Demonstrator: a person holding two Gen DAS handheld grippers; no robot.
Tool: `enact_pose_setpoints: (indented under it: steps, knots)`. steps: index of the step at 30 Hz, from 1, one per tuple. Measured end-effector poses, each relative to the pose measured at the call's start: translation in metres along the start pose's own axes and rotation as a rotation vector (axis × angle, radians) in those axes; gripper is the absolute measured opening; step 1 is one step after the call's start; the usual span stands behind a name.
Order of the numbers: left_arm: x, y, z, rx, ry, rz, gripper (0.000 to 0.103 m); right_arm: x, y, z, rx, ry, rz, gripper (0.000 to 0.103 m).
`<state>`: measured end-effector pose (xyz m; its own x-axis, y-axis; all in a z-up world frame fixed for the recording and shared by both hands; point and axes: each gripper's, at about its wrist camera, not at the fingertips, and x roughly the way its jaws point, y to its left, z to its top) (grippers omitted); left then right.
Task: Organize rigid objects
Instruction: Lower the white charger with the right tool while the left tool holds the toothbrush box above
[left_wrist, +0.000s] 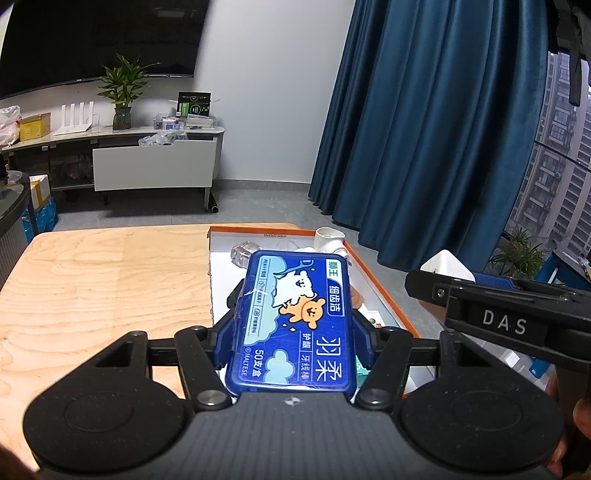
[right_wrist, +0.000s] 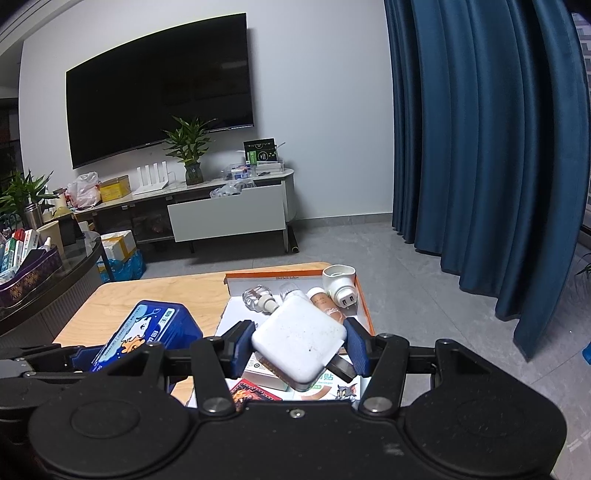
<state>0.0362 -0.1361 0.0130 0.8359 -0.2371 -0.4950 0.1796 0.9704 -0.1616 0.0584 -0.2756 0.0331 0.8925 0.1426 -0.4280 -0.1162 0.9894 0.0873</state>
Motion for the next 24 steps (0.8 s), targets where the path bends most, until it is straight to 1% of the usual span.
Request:
enact_pose_setpoints:
  steps: [10,24]
  knots:
    - [0.001,-0.002,0.001,0.013,0.005,0.015,0.062,0.002,-0.002,0.002,-0.001,0.013,0.000,0.064]
    - [0.006,-0.004,-0.001,0.031,0.027,0.033,0.062,0.019,-0.006,0.001,0.001,0.045,0.007,0.064]
